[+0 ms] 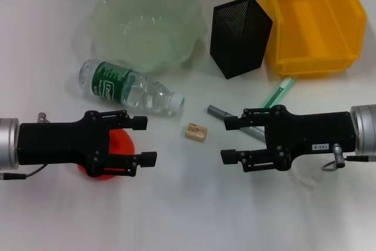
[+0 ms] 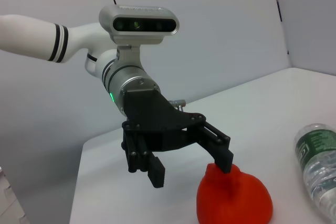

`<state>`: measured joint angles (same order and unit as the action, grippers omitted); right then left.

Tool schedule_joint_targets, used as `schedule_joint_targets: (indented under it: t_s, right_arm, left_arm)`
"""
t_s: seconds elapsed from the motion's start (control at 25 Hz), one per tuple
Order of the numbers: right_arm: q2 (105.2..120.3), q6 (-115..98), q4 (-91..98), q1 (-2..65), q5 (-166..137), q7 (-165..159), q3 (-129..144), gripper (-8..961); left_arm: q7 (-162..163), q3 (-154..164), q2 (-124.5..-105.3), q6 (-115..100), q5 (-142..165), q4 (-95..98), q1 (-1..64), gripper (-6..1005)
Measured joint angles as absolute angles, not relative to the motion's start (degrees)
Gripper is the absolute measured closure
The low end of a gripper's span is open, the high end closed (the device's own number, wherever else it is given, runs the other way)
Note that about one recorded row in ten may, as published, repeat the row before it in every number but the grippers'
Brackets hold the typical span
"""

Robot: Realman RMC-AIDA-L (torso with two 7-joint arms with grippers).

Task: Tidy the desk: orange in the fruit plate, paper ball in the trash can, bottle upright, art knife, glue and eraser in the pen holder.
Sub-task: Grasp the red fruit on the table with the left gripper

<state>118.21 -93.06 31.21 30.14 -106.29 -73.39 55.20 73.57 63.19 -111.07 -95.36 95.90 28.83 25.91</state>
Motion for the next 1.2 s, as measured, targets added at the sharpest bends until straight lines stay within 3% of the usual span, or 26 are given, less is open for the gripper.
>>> schedule_joint_targets:
  t_s: [0.68,0.96,1.2]
  right_arm:
    - [118.21,-92.6,31.4,30.1,-106.3,-73.4,55.1,228]
    - [118.22,-90.9,31.3,30.1,-106.3,-72.9,55.1,228]
    - [118.21,-90.7,31.3,30.1,-106.4,-72.7,55.1,227]
  left_arm:
    - [71.7,60.2,-110.95,-95.3,96.1,29.0,25.4,170]
    - [70.7,56.9,-109.65,-91.3,99.6,29.6,23.2,174]
    - [70.6,55.7,-110.24,-84.6,105.2,29.7,22.8,192]
